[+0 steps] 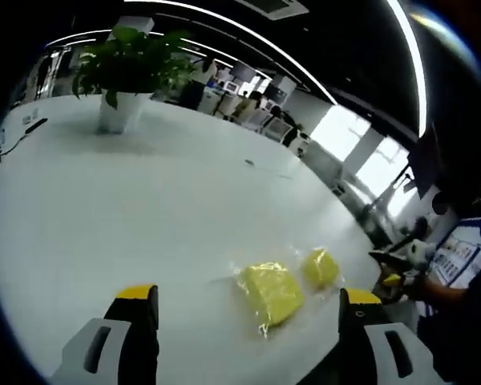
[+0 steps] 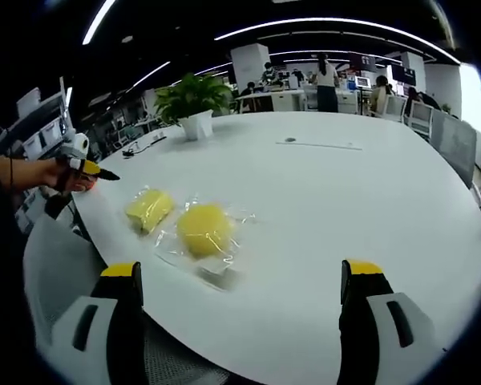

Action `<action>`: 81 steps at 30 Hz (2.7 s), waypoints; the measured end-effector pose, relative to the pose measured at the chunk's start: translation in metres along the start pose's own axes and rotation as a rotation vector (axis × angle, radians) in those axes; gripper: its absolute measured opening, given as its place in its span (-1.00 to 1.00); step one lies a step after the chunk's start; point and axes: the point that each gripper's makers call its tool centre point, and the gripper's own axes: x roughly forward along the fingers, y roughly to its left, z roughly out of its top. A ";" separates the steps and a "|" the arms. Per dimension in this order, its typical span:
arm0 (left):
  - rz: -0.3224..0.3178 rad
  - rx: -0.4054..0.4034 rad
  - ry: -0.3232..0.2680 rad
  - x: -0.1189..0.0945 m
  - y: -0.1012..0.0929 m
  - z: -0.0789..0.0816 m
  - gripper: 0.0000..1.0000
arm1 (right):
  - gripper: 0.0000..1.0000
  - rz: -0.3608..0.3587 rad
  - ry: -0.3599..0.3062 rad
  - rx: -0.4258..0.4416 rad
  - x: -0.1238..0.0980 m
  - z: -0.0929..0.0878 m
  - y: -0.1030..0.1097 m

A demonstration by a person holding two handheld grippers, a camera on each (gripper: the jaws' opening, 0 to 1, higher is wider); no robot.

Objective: Compare the silicone blocks by pressing each to a similar depth, holding the contact briefly, and releasing to observe deformation and rebound differences across the visible hardness samples.

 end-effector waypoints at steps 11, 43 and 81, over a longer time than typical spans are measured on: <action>-0.044 -0.058 0.004 0.028 0.006 0.010 0.74 | 0.93 0.005 -0.004 -0.001 0.002 0.003 -0.001; -0.184 -0.386 0.041 0.084 0.016 -0.022 -0.56 | 0.93 0.036 0.016 -0.026 0.002 -0.002 0.013; -0.249 -0.594 -0.009 0.094 0.013 -0.021 -0.85 | 0.93 0.032 0.040 -0.001 0.000 -0.014 0.008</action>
